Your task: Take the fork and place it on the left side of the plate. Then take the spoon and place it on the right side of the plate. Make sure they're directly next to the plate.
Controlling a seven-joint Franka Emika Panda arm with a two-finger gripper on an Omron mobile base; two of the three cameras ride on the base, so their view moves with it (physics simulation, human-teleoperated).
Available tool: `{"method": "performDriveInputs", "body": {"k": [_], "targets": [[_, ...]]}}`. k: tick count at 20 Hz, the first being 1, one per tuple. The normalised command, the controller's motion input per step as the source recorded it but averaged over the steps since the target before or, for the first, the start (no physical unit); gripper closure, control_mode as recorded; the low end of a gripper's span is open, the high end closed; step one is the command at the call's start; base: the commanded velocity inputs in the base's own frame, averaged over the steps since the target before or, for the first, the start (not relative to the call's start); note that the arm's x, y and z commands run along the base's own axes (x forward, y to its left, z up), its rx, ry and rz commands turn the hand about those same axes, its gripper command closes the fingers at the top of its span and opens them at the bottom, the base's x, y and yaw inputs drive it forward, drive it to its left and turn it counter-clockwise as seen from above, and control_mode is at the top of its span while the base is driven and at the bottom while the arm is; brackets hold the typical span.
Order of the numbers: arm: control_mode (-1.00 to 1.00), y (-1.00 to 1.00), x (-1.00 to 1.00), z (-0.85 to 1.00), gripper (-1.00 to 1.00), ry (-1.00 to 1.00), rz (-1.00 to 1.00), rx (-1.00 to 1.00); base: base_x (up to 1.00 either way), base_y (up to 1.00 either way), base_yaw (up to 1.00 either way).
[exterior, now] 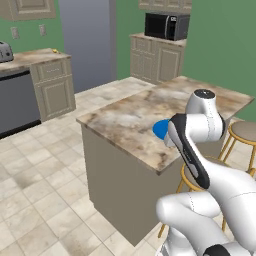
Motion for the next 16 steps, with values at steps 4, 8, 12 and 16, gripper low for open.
{"method": "performDriveInputs", "body": {"k": [4, 8, 12, 16], "targets": [[1.0, 0.0, 0.0, 0.0, 1.0, 0.0, 0.0, 0.0, 0.0, 0.0, 0.0], [-1.0, 0.0, 0.0, 0.0, 1.0, 0.0, 0.0, 0.0, 0.0, 0.0, 0.0], [-1.0, 0.0, 0.0, 0.0, 1.0, 0.0, 0.0, 0.0, 0.0, 0.0, 0.0], [-1.0, 0.0, 0.0, 0.0, 1.0, 0.0, 0.0, 0.0, 0.0, 0.0, 0.0]]}}
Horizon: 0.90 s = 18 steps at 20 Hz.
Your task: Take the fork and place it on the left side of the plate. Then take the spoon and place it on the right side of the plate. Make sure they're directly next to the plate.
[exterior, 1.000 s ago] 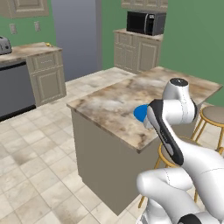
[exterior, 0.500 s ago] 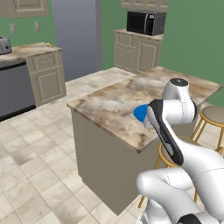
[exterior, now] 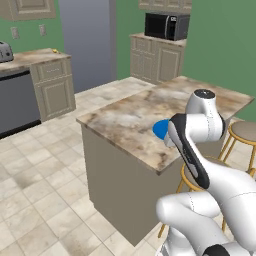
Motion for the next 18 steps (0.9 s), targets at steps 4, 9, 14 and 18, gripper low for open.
{"method": "performDriveInputs", "body": {"k": [4, 9, 14, 18], "targets": [[-1.0, 0.0, -0.01, 0.0, 1.0, 0.0, 0.0, 0.0, 0.0, 0.0, 0.0], [-1.0, 0.0, 0.23, -0.04, 1.0, 0.06, 0.0, 0.0, 0.0, 0.0, 0.0], [-1.0, 0.0, 0.67, 0.0, 1.0, 0.08, 0.1, -0.01, 0.0, 0.0, 0.0], [-1.0, 0.0, 0.56, 0.0, 1.0, 0.11, 0.19, -0.04, 0.0, 0.0, 0.0]]}}
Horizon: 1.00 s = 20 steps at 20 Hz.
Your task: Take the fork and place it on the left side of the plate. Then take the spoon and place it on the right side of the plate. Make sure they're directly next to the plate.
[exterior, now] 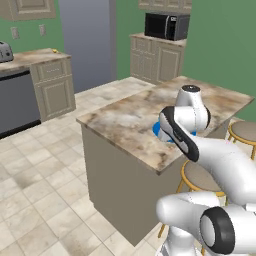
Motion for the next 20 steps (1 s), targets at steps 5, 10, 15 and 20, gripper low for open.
{"method": "performDriveInputs", "body": {"k": [5, 10, 15, 20], "targets": [[-1.0, 0.0, 0.1, -0.28, 1.0, 0.16, 0.19, -0.02, 0.0, 0.0, 0.0], [-1.0, 0.0, 0.31, -0.31, 1.0, 0.11, 0.13, 0.0, 0.0, 0.0, 0.0], [-1.0, 0.0, 0.37, -0.12, 1.0, 0.01, 0.12, 0.0, 0.0, 0.0, 0.0], [-1.0, 0.0, 0.16, -0.19, 1.0, 0.0, 0.09, -0.01, 0.0, 0.0, 0.0]]}}
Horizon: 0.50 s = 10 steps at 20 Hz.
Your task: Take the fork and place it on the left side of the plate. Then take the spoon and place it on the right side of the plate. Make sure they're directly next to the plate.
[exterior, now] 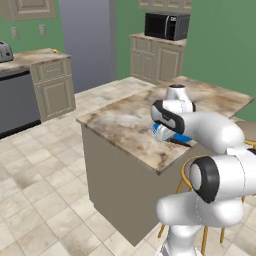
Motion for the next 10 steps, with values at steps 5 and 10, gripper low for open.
{"method": "performDriveInputs", "body": {"k": [5, 10], "targets": [[-1.0, 0.0, 0.14, -0.26, 1.0, 0.0, 0.03, 0.0, 0.0, 0.0, 0.0], [-1.0, 0.0, 0.39, -0.19, 1.0, 0.0, 0.03, 0.0, 0.0, 0.0, 0.0]]}}
